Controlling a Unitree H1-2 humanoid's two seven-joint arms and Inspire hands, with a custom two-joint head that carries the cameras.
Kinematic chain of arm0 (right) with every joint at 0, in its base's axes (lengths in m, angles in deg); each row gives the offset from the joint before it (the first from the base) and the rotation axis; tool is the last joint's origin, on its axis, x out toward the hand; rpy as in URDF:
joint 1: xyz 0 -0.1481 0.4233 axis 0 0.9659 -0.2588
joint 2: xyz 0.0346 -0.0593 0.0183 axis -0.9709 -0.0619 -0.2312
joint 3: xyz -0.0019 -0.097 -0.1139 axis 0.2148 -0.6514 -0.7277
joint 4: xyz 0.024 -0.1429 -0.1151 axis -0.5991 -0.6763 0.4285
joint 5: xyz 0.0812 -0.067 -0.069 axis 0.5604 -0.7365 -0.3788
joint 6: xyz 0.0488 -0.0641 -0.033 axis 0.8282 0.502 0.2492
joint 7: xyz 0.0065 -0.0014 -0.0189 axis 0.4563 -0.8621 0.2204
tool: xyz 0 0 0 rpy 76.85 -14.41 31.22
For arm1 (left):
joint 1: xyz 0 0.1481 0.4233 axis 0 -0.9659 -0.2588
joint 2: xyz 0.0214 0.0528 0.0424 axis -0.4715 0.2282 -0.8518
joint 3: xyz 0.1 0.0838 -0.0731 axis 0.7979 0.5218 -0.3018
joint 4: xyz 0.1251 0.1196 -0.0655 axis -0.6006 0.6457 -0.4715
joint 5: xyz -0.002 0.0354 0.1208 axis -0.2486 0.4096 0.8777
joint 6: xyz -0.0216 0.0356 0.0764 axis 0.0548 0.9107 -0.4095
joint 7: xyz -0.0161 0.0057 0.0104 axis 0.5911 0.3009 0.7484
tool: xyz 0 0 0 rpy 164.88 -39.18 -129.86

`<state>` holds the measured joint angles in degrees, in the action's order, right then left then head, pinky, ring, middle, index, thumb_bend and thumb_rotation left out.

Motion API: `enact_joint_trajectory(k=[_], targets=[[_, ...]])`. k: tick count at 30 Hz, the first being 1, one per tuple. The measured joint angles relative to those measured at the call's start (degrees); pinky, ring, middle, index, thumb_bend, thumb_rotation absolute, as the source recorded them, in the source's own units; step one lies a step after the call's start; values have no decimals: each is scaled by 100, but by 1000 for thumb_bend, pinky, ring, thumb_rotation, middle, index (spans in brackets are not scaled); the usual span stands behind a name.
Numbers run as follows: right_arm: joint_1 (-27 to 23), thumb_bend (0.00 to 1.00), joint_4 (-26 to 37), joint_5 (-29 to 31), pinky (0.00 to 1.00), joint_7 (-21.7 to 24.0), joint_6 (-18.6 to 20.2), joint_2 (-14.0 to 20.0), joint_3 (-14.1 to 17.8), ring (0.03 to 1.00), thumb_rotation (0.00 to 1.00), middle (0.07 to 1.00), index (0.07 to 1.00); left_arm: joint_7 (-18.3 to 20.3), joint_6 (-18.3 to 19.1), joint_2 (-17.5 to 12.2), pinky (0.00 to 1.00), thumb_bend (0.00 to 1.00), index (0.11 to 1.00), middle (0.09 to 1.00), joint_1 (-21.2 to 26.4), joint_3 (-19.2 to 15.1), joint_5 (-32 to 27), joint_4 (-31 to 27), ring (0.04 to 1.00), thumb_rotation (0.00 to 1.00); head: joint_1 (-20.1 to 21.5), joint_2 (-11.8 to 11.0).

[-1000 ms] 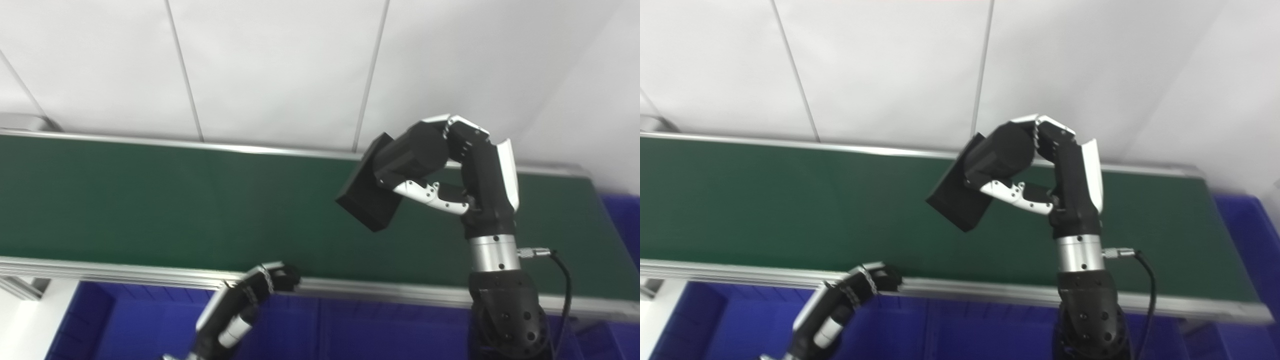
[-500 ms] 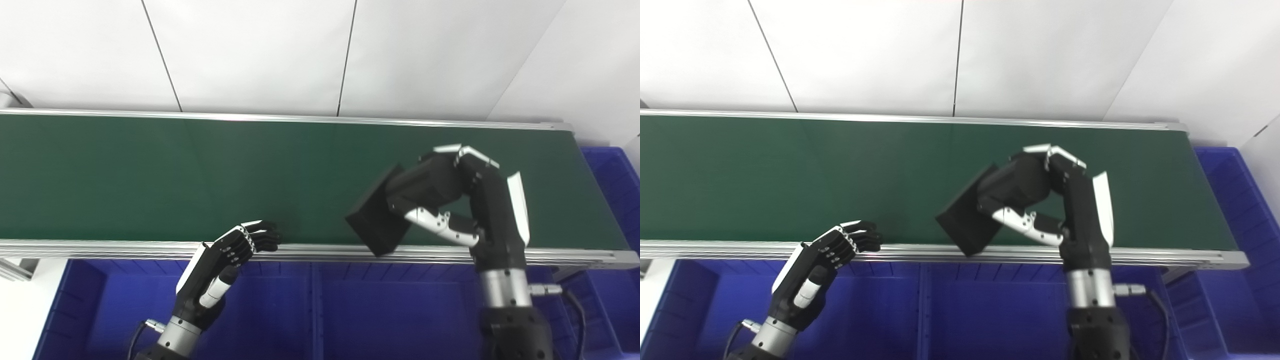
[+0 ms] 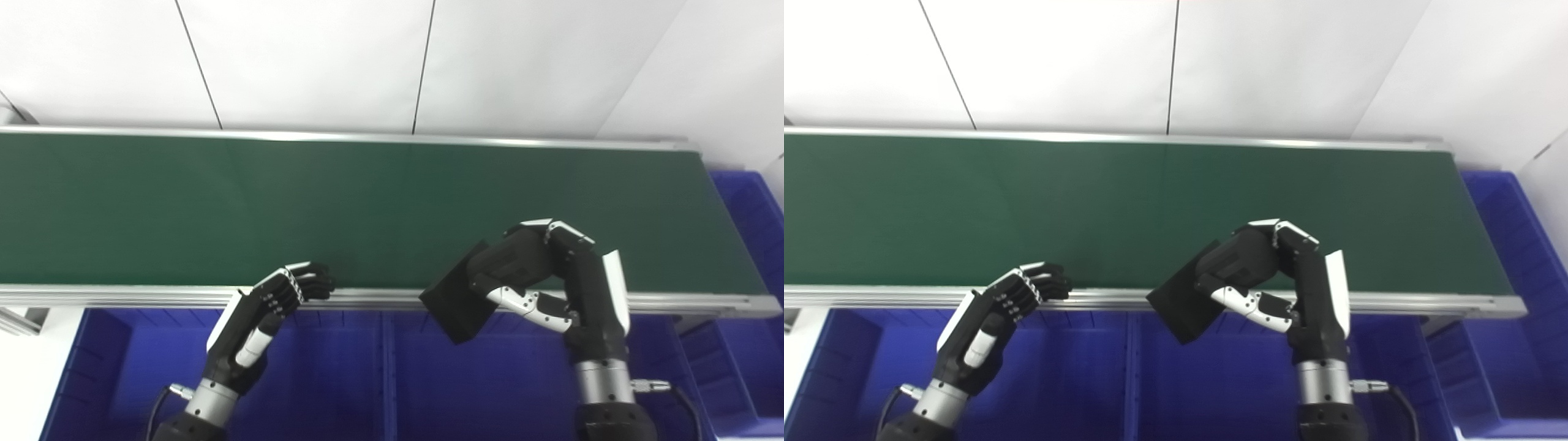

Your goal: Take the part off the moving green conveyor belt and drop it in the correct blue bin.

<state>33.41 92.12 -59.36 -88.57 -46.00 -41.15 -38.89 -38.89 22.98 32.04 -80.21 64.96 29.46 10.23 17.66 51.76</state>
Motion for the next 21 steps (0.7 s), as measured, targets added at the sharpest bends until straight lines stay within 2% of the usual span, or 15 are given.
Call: enact_joint_trajectory(k=[8,14,21], targets=[[105,495,-831,-170,311,-228,-143,-69,-64,437,0,528,524,55,96,-4,701,826,729,696,77,-41,-115,-106,702,817,281,132],[110,495,-989,-345,319,-329,-150,-75,-62,445,0,531,518,144,212,-36,697,811,727,692,115,-84,-221,-109,699,811,545,238],[180,498,-1319,-730,333,-354,-158,184,-136,456,0,524,504,200,285,-108,687,821,723,688,219,-88,-243,-128,693,811,668,343]])
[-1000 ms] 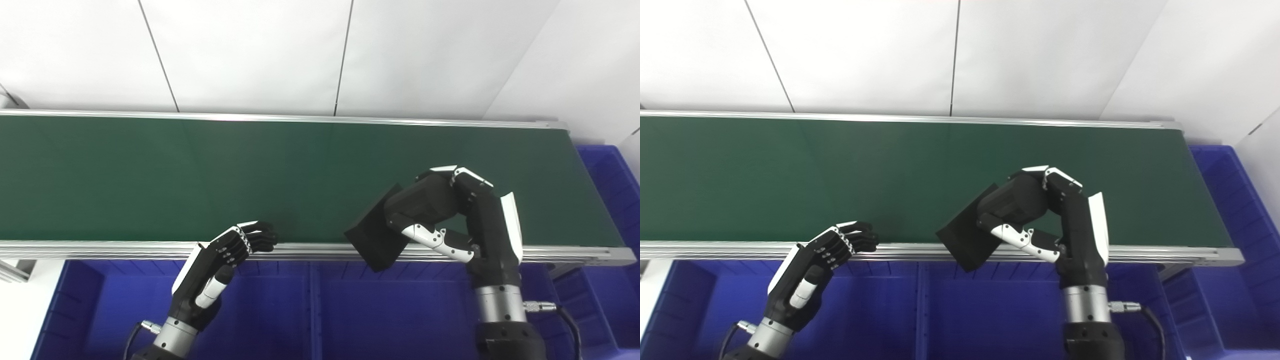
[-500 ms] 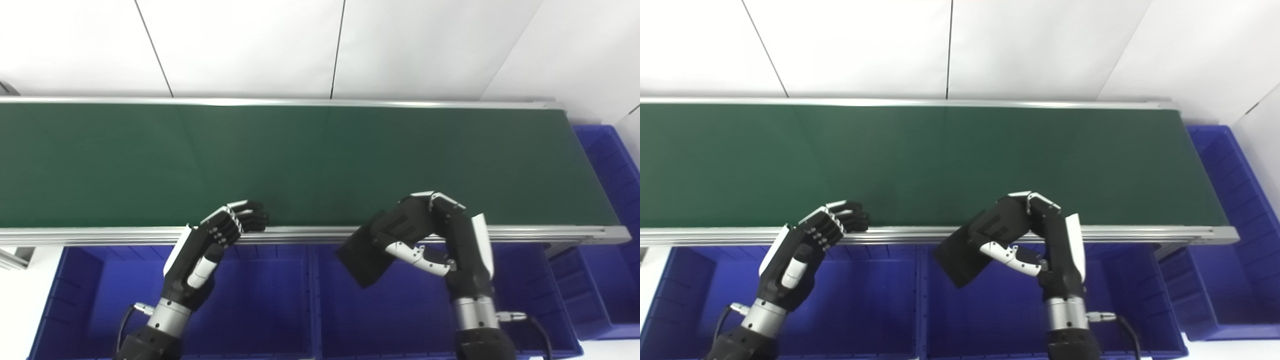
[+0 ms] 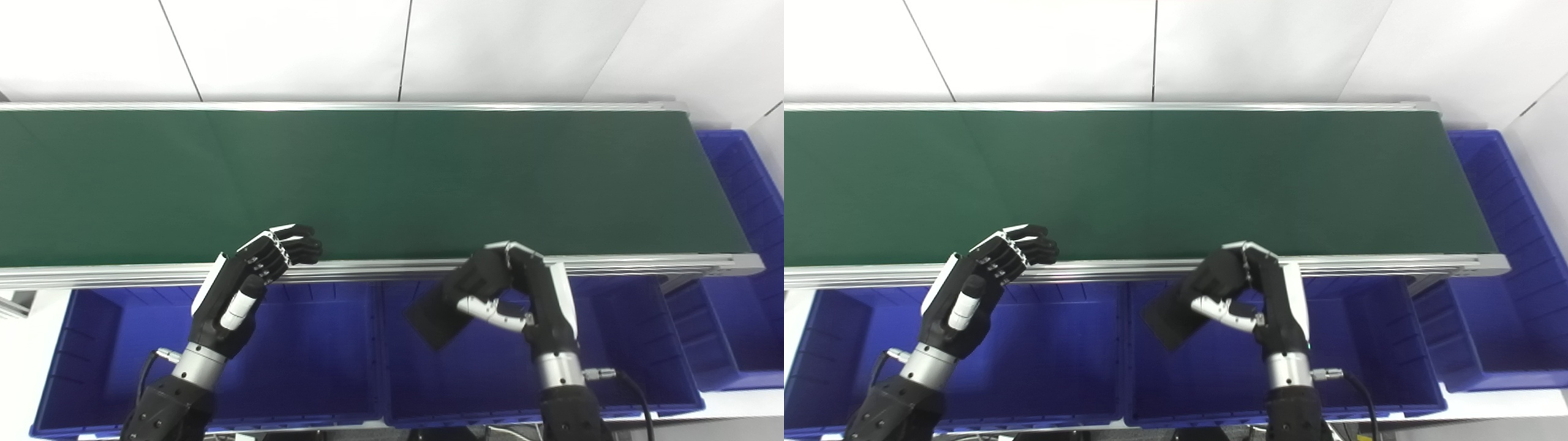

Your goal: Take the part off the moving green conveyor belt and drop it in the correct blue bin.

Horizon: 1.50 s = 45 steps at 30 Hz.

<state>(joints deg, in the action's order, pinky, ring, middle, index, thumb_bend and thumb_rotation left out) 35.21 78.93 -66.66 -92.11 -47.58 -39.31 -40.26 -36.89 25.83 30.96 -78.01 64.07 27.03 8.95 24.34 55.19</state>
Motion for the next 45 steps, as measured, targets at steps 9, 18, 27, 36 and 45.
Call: enact_joint_trajectory(k=[9,18,27,36,45], targets=[[-204,498,31,-707,342,287,550,174,-217,441,0,527,506,73,168,-41,689,844,726,693,37,-26,-124,-188,696,819,255,97],[-139,498,274,-1218,350,592,1153,295,-356,427,0,510,524,144,334,-60,684,853,721,687,125,-51,-172,-198,685,812,449,141],[-96,499,282,-1468,365,800,1533,308,-443,429,0,504,522,198,356,-59,678,857,720,686,193,-61,-237,-197,684,811,370,185],[-159,498,272,-1468,349,806,1571,302,-484,430,0,508,524,211,371,-61,679,852,720,686,189,-113,-244,-199,685,807,361,194],[-157,499,272,-1472,348,805,1571,291,-500,434,0,514,518,218,380,-74,678,848,720,688,188,-132,-243,-207,684,807,325,194]])
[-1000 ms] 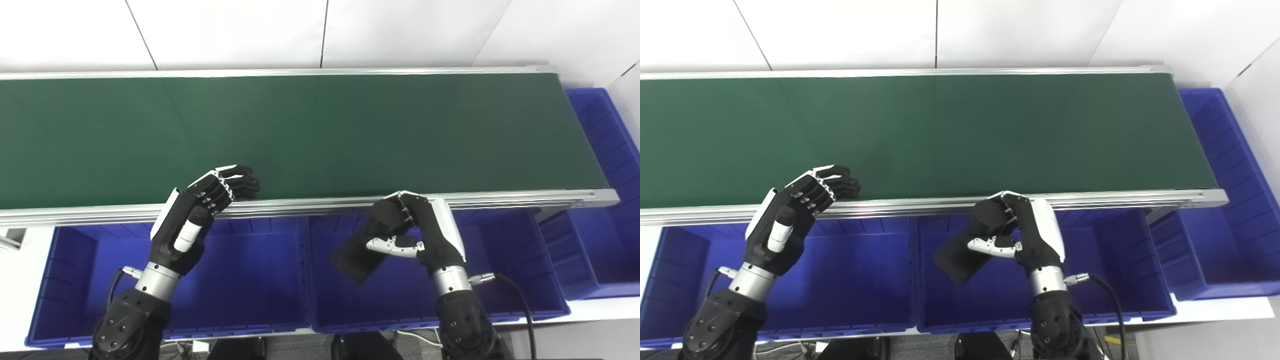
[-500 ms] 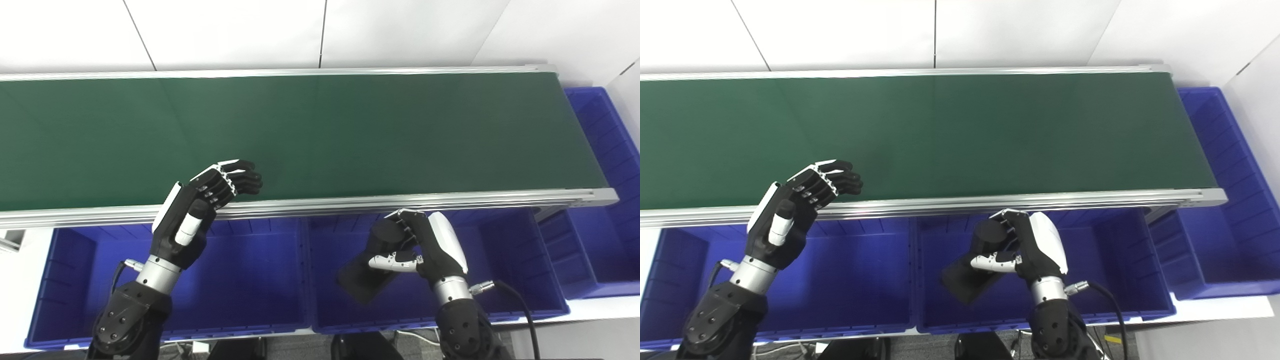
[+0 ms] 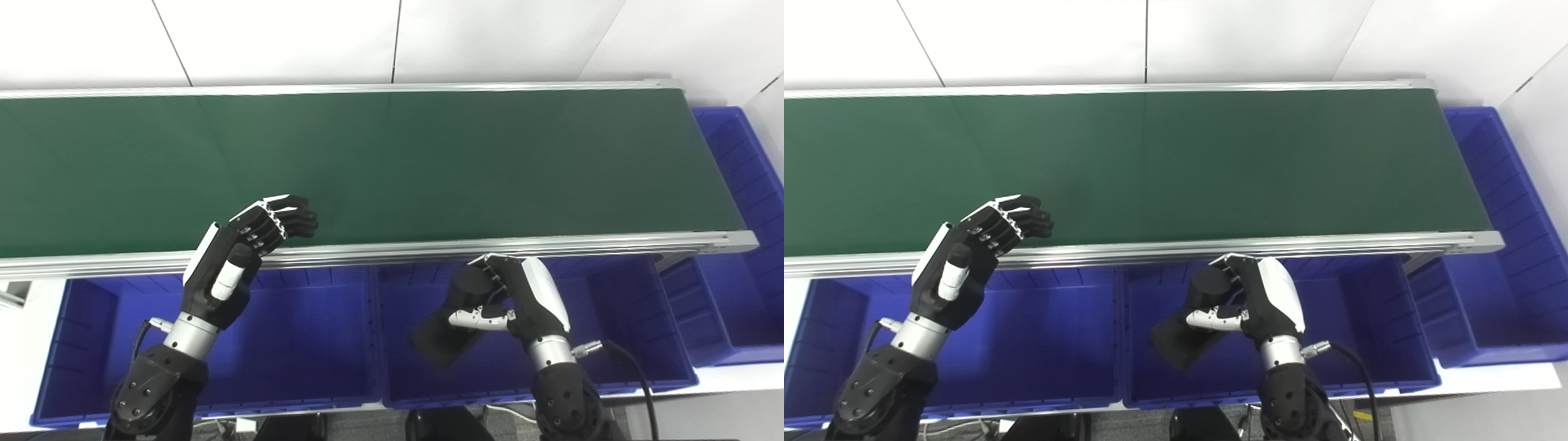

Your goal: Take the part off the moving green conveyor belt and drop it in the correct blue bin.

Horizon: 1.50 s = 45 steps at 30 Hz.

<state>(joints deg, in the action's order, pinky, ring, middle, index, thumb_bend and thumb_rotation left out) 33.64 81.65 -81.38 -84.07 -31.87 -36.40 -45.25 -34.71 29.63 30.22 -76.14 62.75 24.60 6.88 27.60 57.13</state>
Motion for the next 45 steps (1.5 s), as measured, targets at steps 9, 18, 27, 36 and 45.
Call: enact_joint_trajectory(k=[9,18,27,36,45], targets=[[3,758,49,18,608,148,0,118,-106,701,271,731,712,5,3,-14,682,854,721,687,0,-11,0,-1,683,808,-26,0],[-107,832,373,-218,709,927,215,569,-427,819,596,844,852,5,43,-19,685,855,723,689,-3,-10,1,-120,685,810,-44,-9],[-75,835,382,-151,675,921,214,569,-390,771,595,811,830,7,43,-19,683,852,727,690,-15,-5,6,-124,687,820,-88,-44],[79,822,318,587,666,220,-381,344,-136,731,552,778,794,11,42,-14,684,848,728,691,-27,1,10,-123,690,817,-229,-105],[113,822,201,1964,684,33,-1326,174,-49,745,605,784,808,11,-15,13,691,833,731,697,-99,15,86,-28,699,822,-686,-299]])
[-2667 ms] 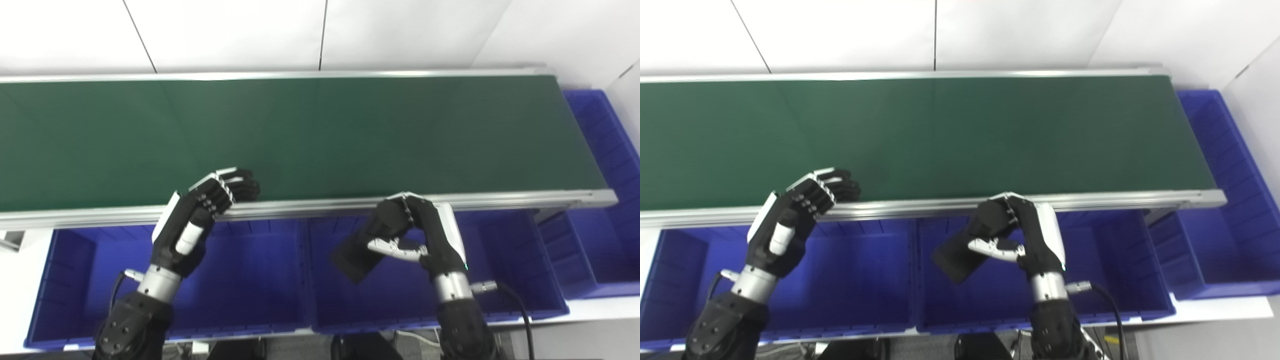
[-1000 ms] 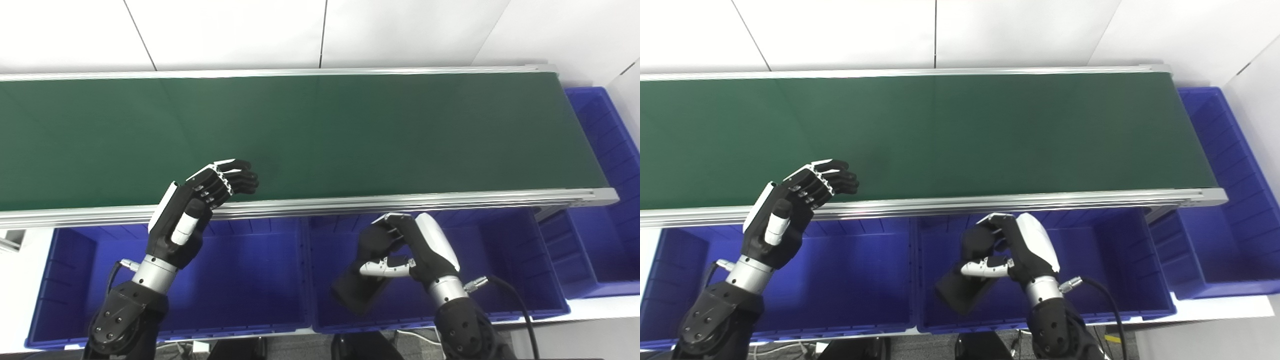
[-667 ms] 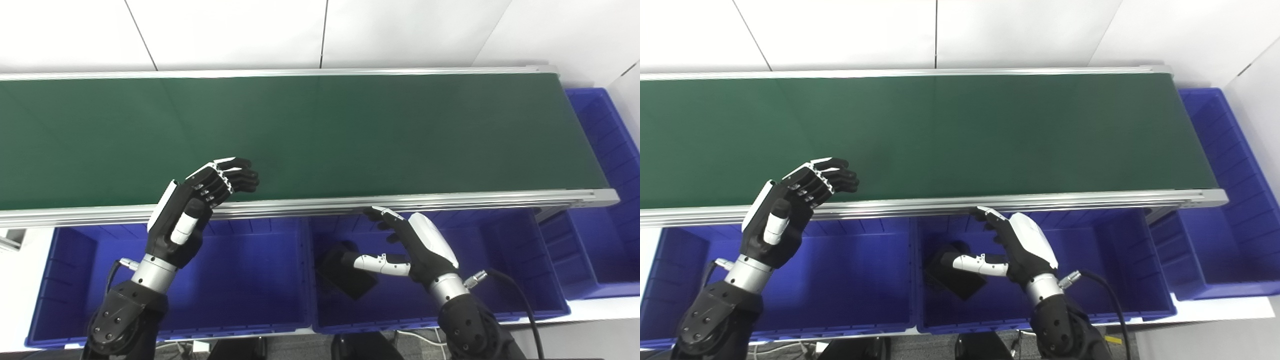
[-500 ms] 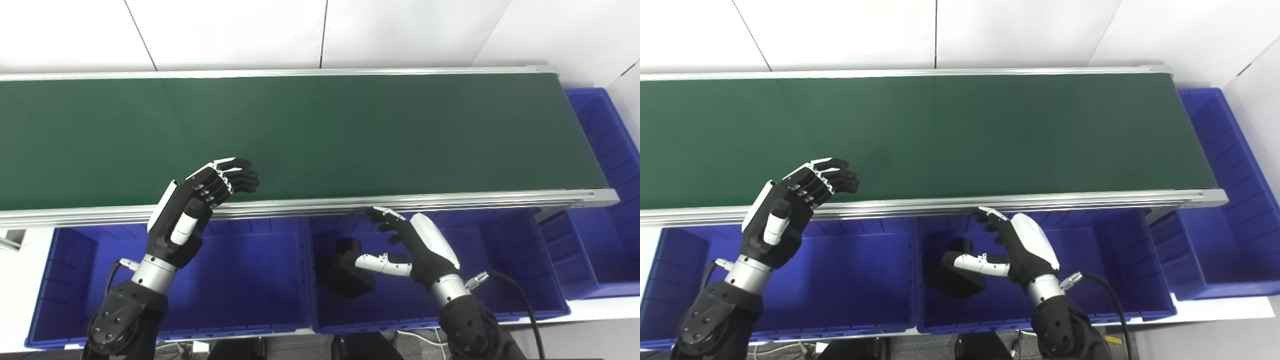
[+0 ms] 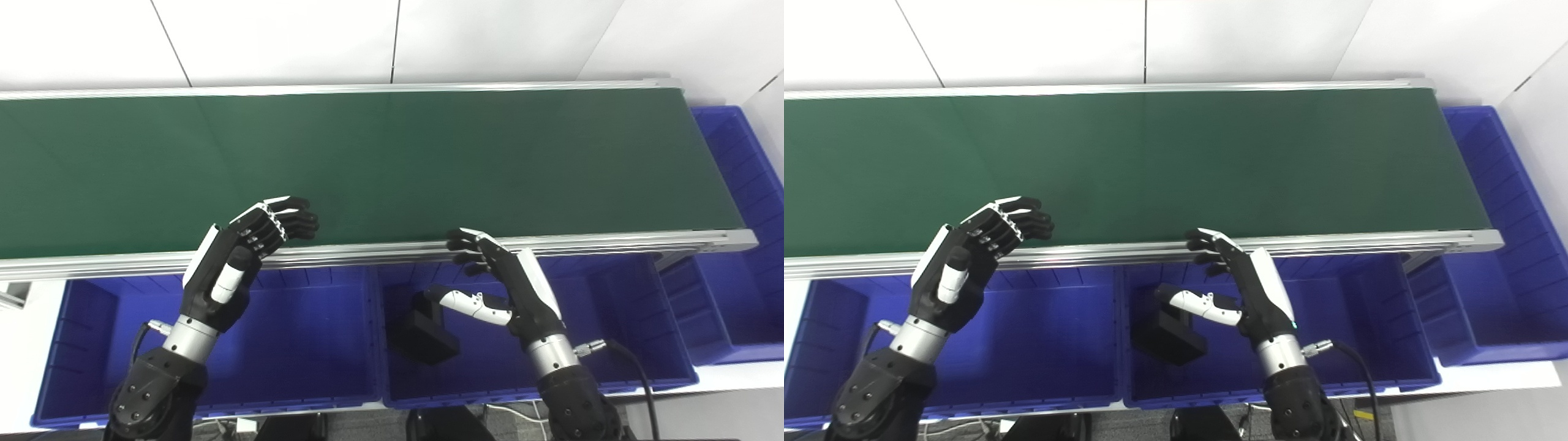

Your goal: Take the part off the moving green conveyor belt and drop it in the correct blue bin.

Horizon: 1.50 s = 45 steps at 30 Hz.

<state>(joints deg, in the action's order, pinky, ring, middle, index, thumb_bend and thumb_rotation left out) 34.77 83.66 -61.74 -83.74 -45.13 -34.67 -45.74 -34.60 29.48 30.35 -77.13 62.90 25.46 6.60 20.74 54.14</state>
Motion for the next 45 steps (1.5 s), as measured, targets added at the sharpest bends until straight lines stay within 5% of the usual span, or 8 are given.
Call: enact_joint_trajectory(k=[7,19,28,45], targets=[[-4,805,-47,989,695,93,-502,-167,-34,766,691,805,828,-17,-78,99,696,840,728,707,-153,2,47,22,702,801,-352,-176],[-114,709,-595,1470,731,0,-1258,-440,-29,788,792,821,853,-153,-320,279,722,859,775,790,-487,-5,318,69,773,798,-992,-430],[-266,789,-835,1415,769,303,-1331,-143,-244,839,752,873,892,-168,-717,321,738,822,830,833,-671,70,440,117,810,797,-1467,-659],[-288,827,-1014,1455,764,443,-1412,-4,-226,823,671,847,877,-462,-960,489,760,849,884,861,-711,117,928,250,849,781,-1643,-843]])
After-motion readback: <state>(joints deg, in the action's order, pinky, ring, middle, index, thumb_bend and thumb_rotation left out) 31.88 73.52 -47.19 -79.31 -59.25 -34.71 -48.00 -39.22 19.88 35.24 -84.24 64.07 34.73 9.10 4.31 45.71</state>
